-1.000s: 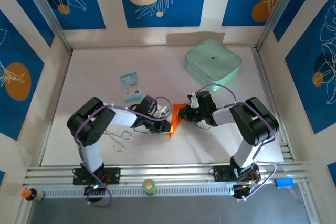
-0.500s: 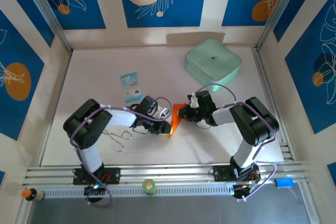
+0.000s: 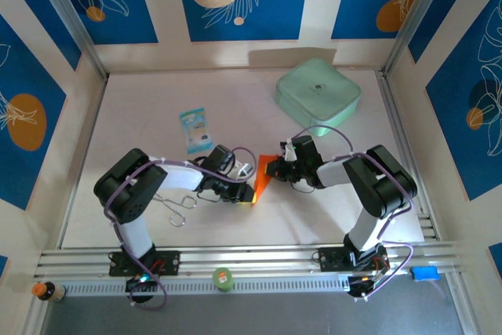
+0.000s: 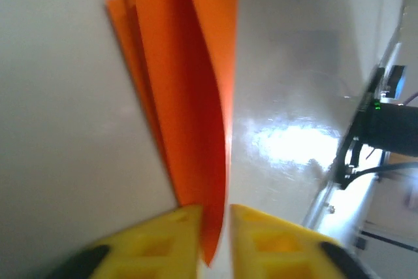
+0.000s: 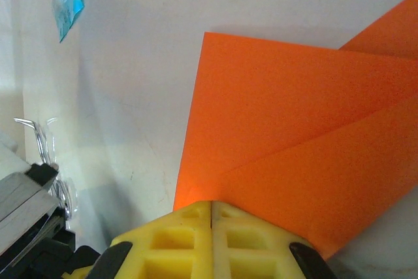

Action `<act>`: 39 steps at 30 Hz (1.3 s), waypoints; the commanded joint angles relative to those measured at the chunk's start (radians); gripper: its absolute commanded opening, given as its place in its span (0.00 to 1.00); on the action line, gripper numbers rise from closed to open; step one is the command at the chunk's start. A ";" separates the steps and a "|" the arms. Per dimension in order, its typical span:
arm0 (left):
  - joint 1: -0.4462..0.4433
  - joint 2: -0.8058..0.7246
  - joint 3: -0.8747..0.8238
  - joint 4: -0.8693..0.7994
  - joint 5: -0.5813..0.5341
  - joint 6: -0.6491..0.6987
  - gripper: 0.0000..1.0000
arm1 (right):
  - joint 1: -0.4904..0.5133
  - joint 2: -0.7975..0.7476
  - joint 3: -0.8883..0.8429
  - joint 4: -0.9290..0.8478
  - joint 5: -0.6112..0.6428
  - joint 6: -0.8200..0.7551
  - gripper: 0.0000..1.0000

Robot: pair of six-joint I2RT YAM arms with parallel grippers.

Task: Fold a paper plane with a square sheet of paper (pick it up from the middle)
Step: Fold the wing for the fifth time at the center of the table.

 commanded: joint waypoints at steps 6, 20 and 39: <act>-0.023 -0.003 -0.061 -0.119 -0.035 0.019 0.02 | 0.021 0.072 -0.014 -0.112 0.121 0.003 0.00; -0.023 -0.211 -0.023 -0.137 -0.163 0.014 0.15 | 0.022 0.068 -0.017 -0.110 0.114 0.005 0.00; -0.027 0.109 0.227 -0.040 -0.097 -0.011 0.04 | 0.025 0.054 -0.017 -0.106 0.097 0.016 0.00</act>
